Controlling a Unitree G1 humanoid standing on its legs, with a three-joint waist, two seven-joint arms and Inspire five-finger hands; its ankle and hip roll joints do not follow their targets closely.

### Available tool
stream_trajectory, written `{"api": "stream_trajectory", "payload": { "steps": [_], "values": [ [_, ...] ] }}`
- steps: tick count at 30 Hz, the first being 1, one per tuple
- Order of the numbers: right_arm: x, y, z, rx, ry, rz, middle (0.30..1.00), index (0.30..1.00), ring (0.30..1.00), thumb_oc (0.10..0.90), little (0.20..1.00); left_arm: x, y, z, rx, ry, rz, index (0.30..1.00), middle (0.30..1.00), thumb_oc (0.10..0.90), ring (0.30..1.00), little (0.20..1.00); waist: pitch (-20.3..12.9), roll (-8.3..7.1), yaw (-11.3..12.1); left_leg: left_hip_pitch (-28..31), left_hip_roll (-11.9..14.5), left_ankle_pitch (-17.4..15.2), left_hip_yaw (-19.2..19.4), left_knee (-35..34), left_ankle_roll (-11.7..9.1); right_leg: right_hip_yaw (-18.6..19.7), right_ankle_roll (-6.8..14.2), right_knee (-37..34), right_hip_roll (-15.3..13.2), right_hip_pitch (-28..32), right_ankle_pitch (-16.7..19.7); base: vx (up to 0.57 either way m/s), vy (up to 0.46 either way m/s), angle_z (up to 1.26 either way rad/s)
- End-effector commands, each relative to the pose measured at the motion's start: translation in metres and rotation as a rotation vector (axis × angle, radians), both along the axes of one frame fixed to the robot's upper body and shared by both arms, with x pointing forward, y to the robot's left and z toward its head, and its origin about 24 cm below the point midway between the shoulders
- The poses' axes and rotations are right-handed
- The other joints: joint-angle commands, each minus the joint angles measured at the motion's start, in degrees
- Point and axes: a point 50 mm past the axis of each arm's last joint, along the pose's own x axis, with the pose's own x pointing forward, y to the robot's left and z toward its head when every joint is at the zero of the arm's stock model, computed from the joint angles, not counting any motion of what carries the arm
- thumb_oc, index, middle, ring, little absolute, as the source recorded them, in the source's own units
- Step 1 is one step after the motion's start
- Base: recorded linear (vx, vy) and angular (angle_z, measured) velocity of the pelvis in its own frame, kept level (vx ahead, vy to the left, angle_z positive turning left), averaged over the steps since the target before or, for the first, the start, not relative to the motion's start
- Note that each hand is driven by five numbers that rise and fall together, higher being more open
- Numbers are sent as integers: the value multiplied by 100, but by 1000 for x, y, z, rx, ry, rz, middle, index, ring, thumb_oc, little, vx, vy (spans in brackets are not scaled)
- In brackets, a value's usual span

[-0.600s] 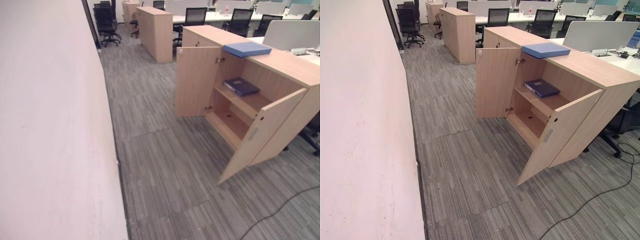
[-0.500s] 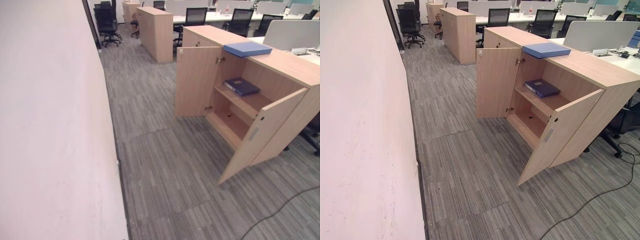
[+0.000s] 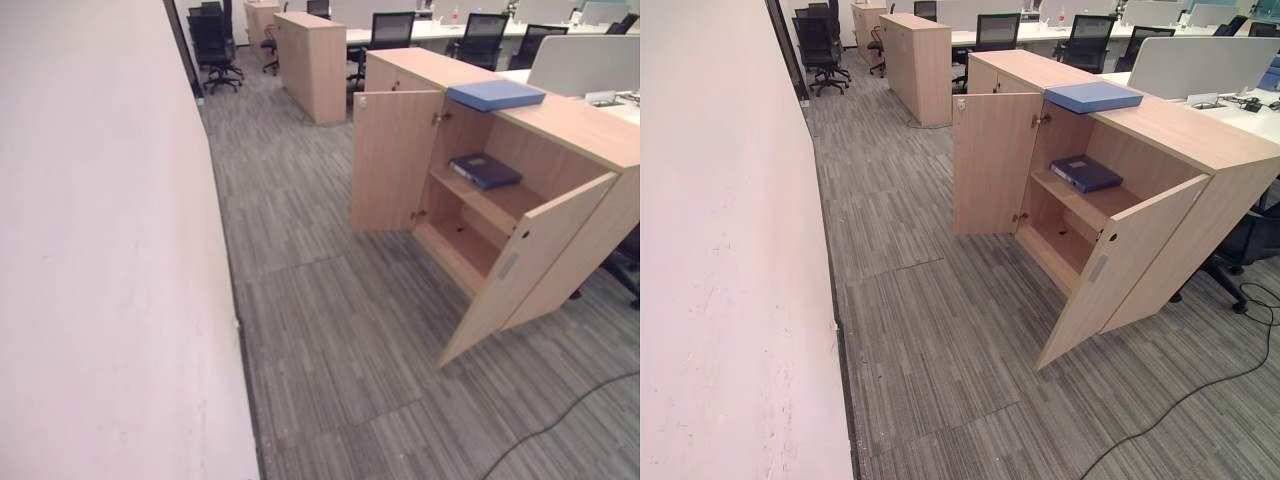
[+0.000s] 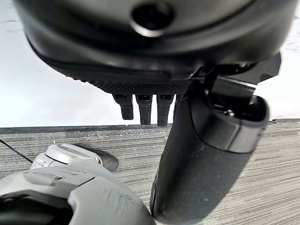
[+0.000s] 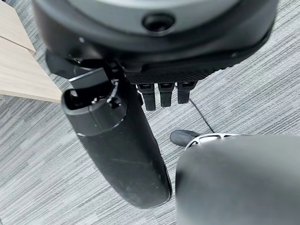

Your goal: Put the empty folder in the office cabinet

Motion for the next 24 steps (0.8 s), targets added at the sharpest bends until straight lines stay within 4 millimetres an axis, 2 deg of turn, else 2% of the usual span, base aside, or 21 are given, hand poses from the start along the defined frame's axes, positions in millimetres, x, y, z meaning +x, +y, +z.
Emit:
{"api": "stream_trajectory", "payload": {
  "steps": [1,2,3,5,7,8,11,13,14,15,16,17,18,19,20,21,22,24],
  "values": [
    [19,2,3,18,-41,-12,900,900,900,800,900,-33,21,1,43,100,102,900,900,800,900,900,110,-366,96,-74,-231,328,-653,-568,-156,74,597,44,-421,420,-321,-10,-46,0],
    [20,-1,3,11,-43,-12,900,900,900,800,900,-29,21,1,45,91,103,900,900,800,900,900,214,-390,94,-329,-325,190,-602,-90,-169,58,557,81,-477,426,-342,-11,-45,0],
    [20,-1,3,11,-43,-12,900,900,900,800,900,-29,21,1,45,91,103,900,900,800,900,900,209,-391,92,-350,-329,176,-603,-61,-168,56,557,83,-479,419,-342,-26,-44,3],
    [22,-4,5,2,-47,-9,900,900,900,800,900,-24,20,1,43,76,98,900,900,800,900,900,298,-393,101,-616,-427,14,-539,474,-203,37,498,213,-540,387,-429,-4,-24,-1],
    [23,-7,5,-5,-46,-5,900,900,900,800,900,-19,19,1,39,60,99,900,900,800,900,900,404,-393,123,-881,-492,11,-447,1165,-332,20,418,325,-569,405,-527,26,-77,-5],
    [24,-9,6,-10,-47,4,900,900,900,800,900,-18,20,2,33,51,100,900,900,800,900,900,527,-405,175,-1221,-540,325,-425,2055,-464,45,337,365,-570,477,-619,69,-102,-6],
    [25,-13,7,-20,-50,10,900,900,900,800,900,-16,19,2,26,39,109,900,900,800,900,900,641,-353,237,-1863,-695,935,-566,3193,-631,103,227,426,-564,569,-753,103,-29,-7],
    [27,-15,8,-26,-51,22,900,900,900,800,900,-24,16,1,15,57,133,900,900,800,900,900,609,-294,311,-2094,-588,890,-647,2722,-608,255,268,491,-631,619,-876,229,61,-26],
    [27,-15,8,-25,-52,27,900,900,900,800,900,-27,17,0,16,66,139,900,900,800,900,900,589,-316,355,-2103,-493,725,-677,2357,-542,296,314,497,-669,635,-916,147,28,-31],
    [27,-15,8,-24,-51,27,900,900,900,800,900,-27,17,1,16,66,139,900,900,800,900,900,601,-321,368,-2080,-492,719,-663,2348,-540,309,315,499,-675,648,-923,174,25,-38],
    [28,-15,8,-27,-53,32,900,900,900,800,900,-31,18,0,18,78,141,900,900,800,900,900,588,-350,400,-2083,-376,602,-704,1885,-498,336,368,484,-717,686,-970,245,51,-41],
    [30,-16,9,-30,-55,33,900,900,900,800,900,-33,19,1,25,83,143,900,900,800,900,900,569,-297,470,-2211,-84,962,-790,1006,-556,355,428,432,-706,844,-1054,311,80,-33],
    [28,-16,9,-32,-48,29,900,900,900,800,900,-33,20,1,29,85,143,900,900,800,900,900,577,-275,492,-2346,111,1255,-748,727,-611,342,461,404,-722,936,-1080,219,65,-11],
    [29,-16,9,-32,-48,29,900,900,900,800,900,-33,20,1,29,85,143,900,900,800,900,900,592,-284,497,-2310,109,1274,-740,688,-614,346,459,405,-731,951,-1086,134,49,-3],
    [26,-16,8,-34,-39,27,900,900,900,800,900,-34,21,1,31,89,142,900,900,800,900,900,604,-285,519,-2416,235,1389,-647,593,-627,345,484,370,-737,1033,-1089,130,46,-6],
    [25,-14,7,-29,-34,28,900,900,900,800,900,-37,21,1,30,98,145,900,900,800,900,900,572,-242,570,-2209,312,1412,-634,221,-574,407,502,351,-703,1064,-1074,271,154,-4],
    [20,-13,6,-28,-24,16,900,900,900,800,900,-44,21,1,31,115,152,900,900,800,900,900,416,-205,603,-1892,268,1401,-783,-155,-542,403,572,278,-711,1060,-1005,272,188,-18],
    [19,-13,6,-24,-22,9,900,900,900,800,900,-47,22,1,32,120,156,900,900,800,900,900,348,-206,591,-1769,218,1378,-783,-207,-525,391,617,229,-753,1042,-960,167,136,-51]
  ]
}}
